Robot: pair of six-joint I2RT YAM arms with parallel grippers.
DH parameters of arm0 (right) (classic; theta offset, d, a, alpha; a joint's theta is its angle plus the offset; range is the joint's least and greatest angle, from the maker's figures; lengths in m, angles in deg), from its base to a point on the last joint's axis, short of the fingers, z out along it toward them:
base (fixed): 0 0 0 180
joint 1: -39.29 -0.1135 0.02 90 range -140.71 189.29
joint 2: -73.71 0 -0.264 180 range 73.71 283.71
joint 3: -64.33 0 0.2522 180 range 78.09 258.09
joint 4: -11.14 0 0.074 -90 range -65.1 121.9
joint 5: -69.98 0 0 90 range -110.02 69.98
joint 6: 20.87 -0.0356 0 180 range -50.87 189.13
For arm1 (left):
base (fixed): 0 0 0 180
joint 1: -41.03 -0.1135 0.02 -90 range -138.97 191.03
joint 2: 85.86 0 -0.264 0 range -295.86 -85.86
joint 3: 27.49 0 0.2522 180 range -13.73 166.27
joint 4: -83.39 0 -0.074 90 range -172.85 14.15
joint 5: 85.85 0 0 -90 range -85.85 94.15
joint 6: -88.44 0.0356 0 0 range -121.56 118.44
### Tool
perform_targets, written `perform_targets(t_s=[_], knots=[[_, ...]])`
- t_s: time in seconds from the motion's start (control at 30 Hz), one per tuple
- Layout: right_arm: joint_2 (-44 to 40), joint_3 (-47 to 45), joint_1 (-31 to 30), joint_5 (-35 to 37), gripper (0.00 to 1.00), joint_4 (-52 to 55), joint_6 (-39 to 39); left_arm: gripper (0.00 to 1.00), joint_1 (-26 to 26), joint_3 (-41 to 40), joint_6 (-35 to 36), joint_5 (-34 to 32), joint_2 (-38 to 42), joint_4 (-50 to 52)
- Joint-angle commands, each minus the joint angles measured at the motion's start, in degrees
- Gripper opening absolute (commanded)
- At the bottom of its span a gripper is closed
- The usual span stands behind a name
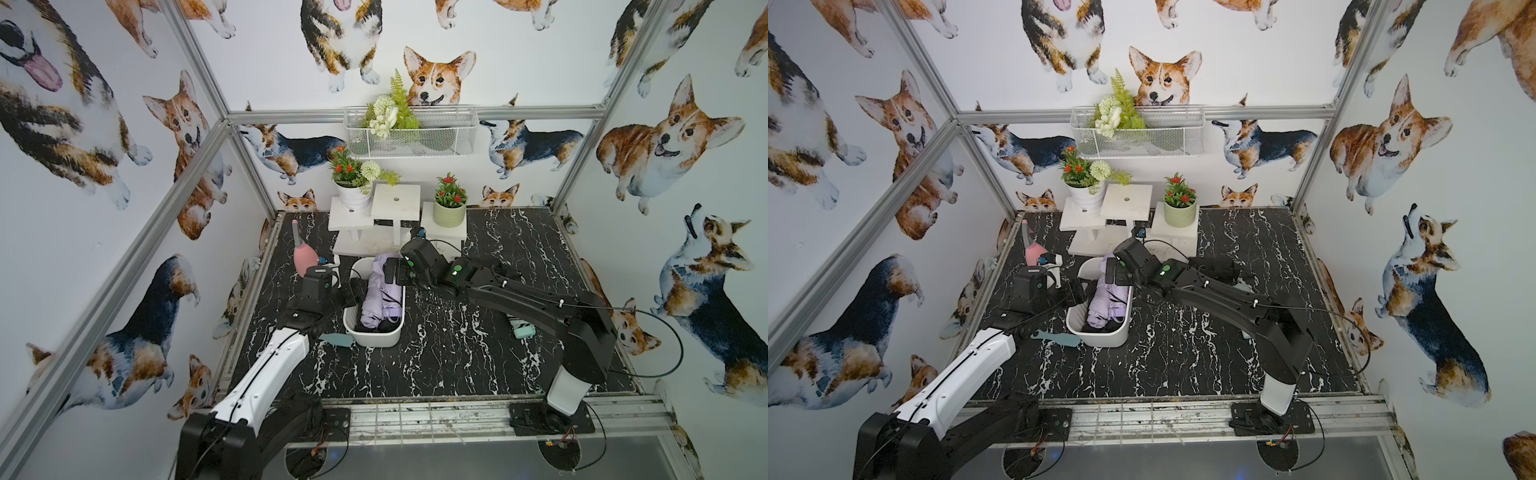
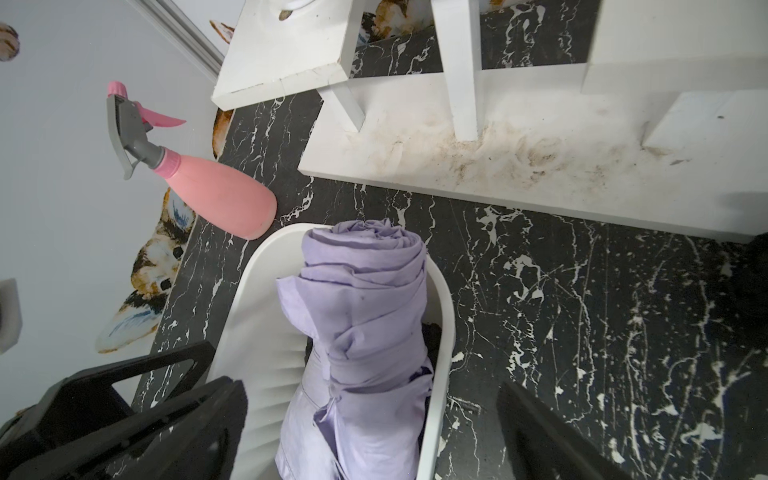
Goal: Put the umbrella into the storage box
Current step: Place the umbrella in the storage box.
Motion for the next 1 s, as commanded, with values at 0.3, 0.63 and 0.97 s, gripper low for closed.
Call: perform_targets(t_s=[0.3,0.63,0.97], knots=[[2.6,5.1,-0.1,-4.1,0.59,4.0,0.9,0.79,0.0,-0.2,0.5,-0.1,0.4,-0.2],[11.6,17.0,0.3,-0.5,0.6,13.6,1.6,0.79,0.0,-0.3,0.8,-0.5,0.3,0.0],[16.4,21.3,0.1,3.1,0.16,19.2,3.4,0.78,0.0,-0.3,1.0,-0.3,-0.2,-0.2]])
